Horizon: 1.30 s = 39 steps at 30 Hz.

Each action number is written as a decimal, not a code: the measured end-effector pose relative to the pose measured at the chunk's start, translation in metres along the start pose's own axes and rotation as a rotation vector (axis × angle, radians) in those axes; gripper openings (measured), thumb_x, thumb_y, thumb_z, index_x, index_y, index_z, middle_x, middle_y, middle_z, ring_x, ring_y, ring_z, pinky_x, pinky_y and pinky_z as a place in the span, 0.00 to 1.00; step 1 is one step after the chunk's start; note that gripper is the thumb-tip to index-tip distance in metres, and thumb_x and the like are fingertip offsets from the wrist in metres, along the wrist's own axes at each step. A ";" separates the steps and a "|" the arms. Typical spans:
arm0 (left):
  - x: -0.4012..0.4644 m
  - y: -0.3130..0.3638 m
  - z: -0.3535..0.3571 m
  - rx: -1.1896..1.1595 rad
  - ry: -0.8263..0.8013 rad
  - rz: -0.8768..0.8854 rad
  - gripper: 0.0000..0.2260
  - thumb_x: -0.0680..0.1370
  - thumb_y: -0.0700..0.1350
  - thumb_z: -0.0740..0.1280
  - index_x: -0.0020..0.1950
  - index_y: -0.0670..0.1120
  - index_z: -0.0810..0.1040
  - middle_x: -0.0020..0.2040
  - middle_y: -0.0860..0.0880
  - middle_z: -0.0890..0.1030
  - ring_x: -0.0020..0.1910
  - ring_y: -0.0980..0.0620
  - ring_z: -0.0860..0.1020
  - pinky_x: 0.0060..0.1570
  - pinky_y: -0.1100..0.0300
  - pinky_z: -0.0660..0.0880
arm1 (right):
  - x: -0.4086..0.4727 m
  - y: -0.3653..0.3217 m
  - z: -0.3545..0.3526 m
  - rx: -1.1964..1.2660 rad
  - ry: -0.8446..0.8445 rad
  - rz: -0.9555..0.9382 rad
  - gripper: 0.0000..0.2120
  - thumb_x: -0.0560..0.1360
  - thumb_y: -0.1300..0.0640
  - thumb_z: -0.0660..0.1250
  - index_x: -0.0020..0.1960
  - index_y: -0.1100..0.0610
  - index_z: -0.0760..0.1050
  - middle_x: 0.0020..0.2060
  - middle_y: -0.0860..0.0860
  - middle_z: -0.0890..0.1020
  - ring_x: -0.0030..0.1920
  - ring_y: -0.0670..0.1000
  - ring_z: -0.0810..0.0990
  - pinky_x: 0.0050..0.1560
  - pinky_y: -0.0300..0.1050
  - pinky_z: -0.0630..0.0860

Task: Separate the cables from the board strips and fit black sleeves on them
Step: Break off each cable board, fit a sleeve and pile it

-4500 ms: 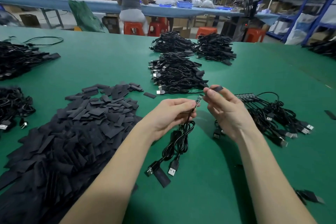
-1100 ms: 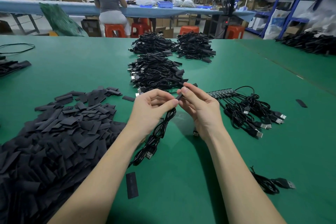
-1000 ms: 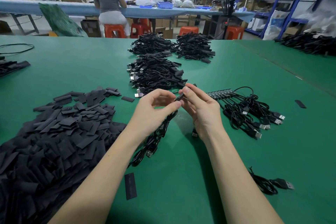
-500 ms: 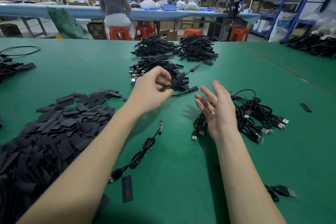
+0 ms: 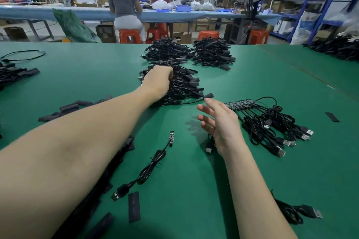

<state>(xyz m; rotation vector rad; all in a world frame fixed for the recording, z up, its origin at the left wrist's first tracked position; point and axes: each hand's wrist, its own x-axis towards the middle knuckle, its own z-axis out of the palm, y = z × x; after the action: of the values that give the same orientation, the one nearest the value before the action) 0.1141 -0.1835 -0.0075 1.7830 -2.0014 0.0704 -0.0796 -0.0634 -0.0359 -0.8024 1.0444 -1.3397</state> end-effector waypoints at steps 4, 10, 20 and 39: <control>-0.004 0.003 -0.006 -0.014 0.047 -0.018 0.14 0.78 0.38 0.66 0.64 0.45 0.78 0.62 0.43 0.80 0.63 0.41 0.75 0.62 0.47 0.74 | 0.001 0.001 0.001 -0.035 -0.004 0.003 0.07 0.80 0.55 0.70 0.56 0.56 0.80 0.40 0.50 0.87 0.32 0.47 0.80 0.31 0.36 0.77; -0.057 0.009 -0.024 -0.305 0.224 -0.033 0.10 0.77 0.43 0.69 0.58 0.45 0.80 0.56 0.49 0.83 0.57 0.50 0.78 0.61 0.54 0.74 | 0.000 0.010 0.008 -0.767 -0.185 -0.193 0.07 0.78 0.49 0.70 0.52 0.49 0.84 0.42 0.44 0.86 0.36 0.41 0.80 0.41 0.37 0.76; -0.147 0.011 -0.011 -0.662 0.062 -0.183 0.03 0.76 0.42 0.72 0.45 0.49 0.83 0.41 0.57 0.84 0.39 0.64 0.80 0.43 0.77 0.71 | -0.011 0.012 0.037 -1.380 -0.286 -0.122 0.15 0.71 0.54 0.75 0.56 0.44 0.77 0.49 0.46 0.82 0.51 0.51 0.81 0.55 0.44 0.78; -0.159 0.032 0.001 -1.193 -0.200 -0.354 0.05 0.77 0.38 0.72 0.51 0.43 0.79 0.42 0.45 0.87 0.37 0.49 0.84 0.49 0.55 0.81 | -0.010 -0.006 0.023 -0.363 -0.222 0.186 0.05 0.74 0.67 0.74 0.45 0.61 0.80 0.36 0.54 0.83 0.30 0.47 0.81 0.35 0.36 0.81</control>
<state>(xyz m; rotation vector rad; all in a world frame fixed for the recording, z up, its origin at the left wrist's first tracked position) 0.0925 -0.0310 -0.0582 1.2645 -1.2568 -1.1776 -0.0598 -0.0566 -0.0211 -1.0685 1.1684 -0.8918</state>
